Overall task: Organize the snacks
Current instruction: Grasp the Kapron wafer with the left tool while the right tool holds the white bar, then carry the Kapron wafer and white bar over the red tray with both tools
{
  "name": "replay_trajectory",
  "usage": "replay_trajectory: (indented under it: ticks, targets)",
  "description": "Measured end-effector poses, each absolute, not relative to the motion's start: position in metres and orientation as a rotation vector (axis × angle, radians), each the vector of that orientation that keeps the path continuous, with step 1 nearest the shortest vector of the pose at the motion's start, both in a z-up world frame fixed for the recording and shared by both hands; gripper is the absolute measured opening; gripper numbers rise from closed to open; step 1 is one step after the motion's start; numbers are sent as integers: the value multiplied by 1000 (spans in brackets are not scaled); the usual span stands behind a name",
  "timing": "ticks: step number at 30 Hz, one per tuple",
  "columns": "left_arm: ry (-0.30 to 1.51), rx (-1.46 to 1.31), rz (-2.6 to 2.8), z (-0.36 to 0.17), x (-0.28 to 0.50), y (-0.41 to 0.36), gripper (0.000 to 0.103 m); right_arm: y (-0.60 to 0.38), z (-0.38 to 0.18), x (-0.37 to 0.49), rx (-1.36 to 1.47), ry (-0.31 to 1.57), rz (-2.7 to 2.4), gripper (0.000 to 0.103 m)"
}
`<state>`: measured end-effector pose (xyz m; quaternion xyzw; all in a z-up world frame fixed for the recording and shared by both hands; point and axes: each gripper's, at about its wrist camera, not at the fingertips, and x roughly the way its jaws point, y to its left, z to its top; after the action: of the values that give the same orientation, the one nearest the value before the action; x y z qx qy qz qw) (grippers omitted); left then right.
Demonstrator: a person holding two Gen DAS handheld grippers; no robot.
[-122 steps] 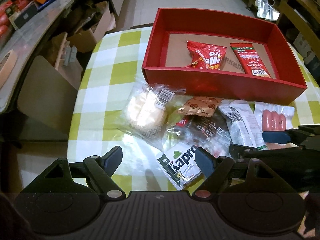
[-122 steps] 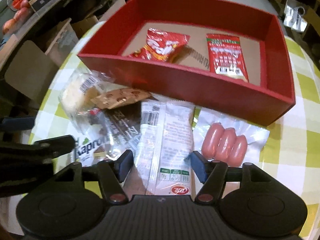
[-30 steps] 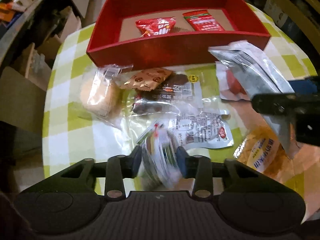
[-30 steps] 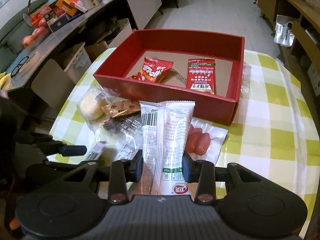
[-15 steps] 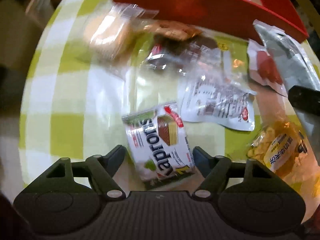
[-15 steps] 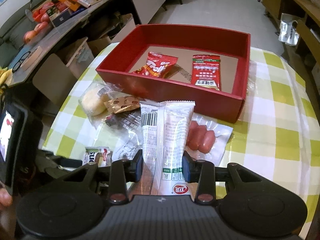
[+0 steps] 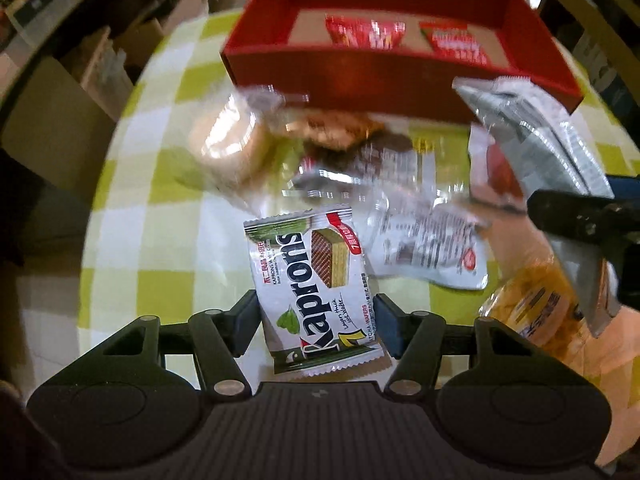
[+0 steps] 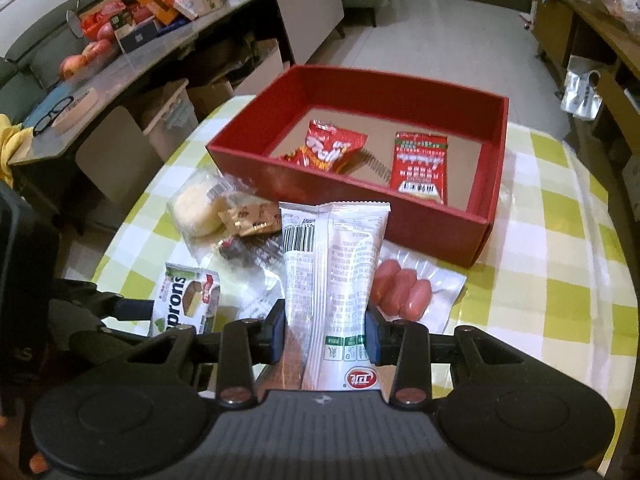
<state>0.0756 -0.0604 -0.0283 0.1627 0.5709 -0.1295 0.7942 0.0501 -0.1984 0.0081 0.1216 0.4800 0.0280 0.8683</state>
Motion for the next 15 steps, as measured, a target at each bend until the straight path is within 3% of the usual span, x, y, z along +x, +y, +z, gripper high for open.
replay_trajectory:
  ticks: [15]
  targets:
    - [1087,358,-280,0,89,-76,67,-205,27,55,258,927,19,45]
